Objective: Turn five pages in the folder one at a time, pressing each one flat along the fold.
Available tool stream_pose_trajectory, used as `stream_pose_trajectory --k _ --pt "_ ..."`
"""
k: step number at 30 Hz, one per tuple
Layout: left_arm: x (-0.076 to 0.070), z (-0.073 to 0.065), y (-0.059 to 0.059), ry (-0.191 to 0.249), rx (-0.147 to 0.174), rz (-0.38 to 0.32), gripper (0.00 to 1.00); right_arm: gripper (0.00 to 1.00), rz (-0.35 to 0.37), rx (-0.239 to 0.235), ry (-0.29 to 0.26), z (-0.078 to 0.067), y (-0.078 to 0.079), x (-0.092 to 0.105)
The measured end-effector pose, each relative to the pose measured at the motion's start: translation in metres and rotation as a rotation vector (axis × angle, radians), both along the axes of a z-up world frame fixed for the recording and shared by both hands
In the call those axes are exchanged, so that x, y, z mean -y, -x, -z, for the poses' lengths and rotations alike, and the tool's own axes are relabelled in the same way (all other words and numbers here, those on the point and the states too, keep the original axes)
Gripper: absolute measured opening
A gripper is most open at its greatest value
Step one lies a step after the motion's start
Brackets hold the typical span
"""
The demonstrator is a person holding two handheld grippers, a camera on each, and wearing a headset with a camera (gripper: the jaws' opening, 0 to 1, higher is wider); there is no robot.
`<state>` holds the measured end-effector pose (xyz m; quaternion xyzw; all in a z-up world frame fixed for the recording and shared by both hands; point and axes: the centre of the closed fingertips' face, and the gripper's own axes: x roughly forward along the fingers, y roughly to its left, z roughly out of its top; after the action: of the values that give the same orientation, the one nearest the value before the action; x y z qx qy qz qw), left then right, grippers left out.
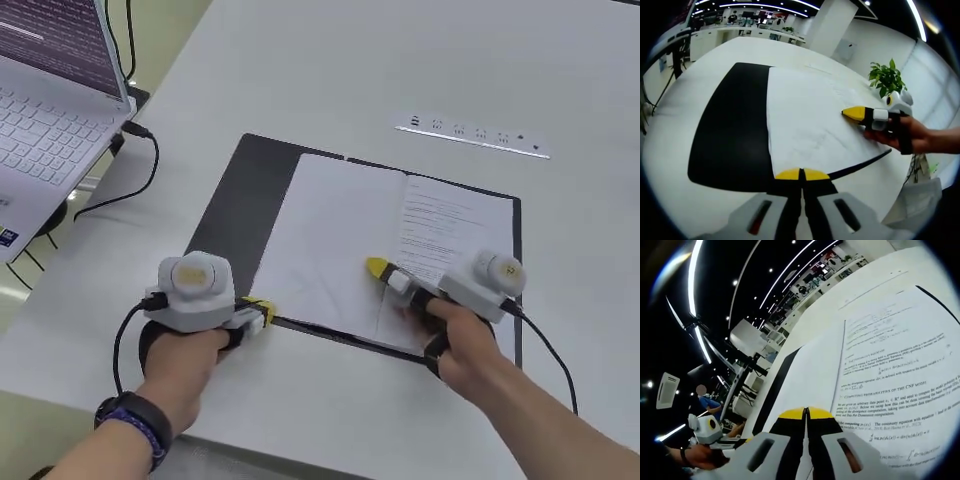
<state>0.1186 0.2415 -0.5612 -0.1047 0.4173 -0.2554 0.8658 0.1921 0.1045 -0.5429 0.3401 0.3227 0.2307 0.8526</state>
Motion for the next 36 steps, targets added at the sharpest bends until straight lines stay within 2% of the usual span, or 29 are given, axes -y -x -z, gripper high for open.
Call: stream_pose_trajectory --k 13,29,36 --pt "0.000 -0.001 0.000 0.004 -0.005 -0.011 0.00 0.00 0.077 0.008 -0.054 -0.001 -0.023 0.007" --pt "-0.001 -0.002 0.000 0.002 -0.010 -0.017 0.00 0.00 0.123 0.030 -0.091 -0.006 -0.047 0.013" --pt "-0.001 -0.002 0.000 0.002 -0.013 -0.024 0.00 0.00 0.150 0.039 -0.098 -0.016 -0.051 0.012"
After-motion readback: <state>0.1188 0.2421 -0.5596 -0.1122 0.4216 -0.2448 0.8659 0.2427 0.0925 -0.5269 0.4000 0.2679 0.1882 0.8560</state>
